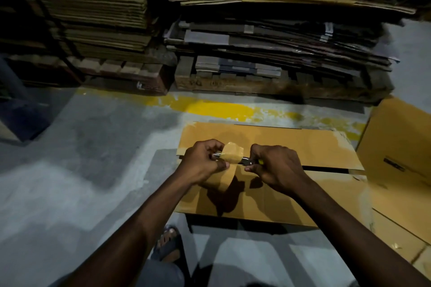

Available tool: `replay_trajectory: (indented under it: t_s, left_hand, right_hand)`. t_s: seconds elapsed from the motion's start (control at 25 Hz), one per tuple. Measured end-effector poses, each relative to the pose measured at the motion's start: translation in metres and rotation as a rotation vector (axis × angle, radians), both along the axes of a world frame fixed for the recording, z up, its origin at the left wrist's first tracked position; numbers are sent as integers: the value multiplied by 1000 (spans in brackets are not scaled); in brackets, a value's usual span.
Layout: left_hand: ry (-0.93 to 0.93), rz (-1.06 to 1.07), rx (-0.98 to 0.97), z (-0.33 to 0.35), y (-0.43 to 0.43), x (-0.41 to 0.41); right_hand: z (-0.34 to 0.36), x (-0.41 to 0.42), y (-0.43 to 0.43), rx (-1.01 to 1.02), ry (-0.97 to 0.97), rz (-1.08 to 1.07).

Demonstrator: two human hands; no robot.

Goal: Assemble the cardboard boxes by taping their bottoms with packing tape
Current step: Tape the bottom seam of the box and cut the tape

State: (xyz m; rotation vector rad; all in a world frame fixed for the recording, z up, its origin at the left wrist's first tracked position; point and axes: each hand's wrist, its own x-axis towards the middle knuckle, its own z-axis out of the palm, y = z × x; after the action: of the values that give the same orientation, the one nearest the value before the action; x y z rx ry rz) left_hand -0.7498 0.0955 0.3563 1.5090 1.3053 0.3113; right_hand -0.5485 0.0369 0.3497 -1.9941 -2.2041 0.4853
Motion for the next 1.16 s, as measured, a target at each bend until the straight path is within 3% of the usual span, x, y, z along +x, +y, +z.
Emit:
replay_trajectory:
  t_s: [0.12, 0.24, 0.44, 0.6, 0.72, 0.84, 1.0, 1.16]
  left_hand:
    - [-55, -23, -7, 1, -1, 6]
    - [-52, -51, -4, -5, -3, 10]
    - [-34, -64, 9, -5, -6, 17]
    - [-1, -61, -28, -3, -3, 15]
    - [22, -7, -63, -5, -3, 11]
    - [110, -13, -68, -14, -4, 1]
    - [14, 157, -86, -14, 1, -3]
    - [-30, 328, 27, -12, 14, 1]
  right_hand:
    - [1, 6, -4, 67, -38, 29]
    - [-6, 15, -6, -27, -34, 98]
    - [-12, 16, -2, -398, 332, 140]
    - [-11, 18, -1, -641, 503, 128]
    - [-20, 12, -1, -395, 382, 81]
    - [-34, 28, 13, -110, 299, -212]
    - [-75, 43, 27, -114, 18, -220]
    - [-116, 21, 50, -40, -235, -165]
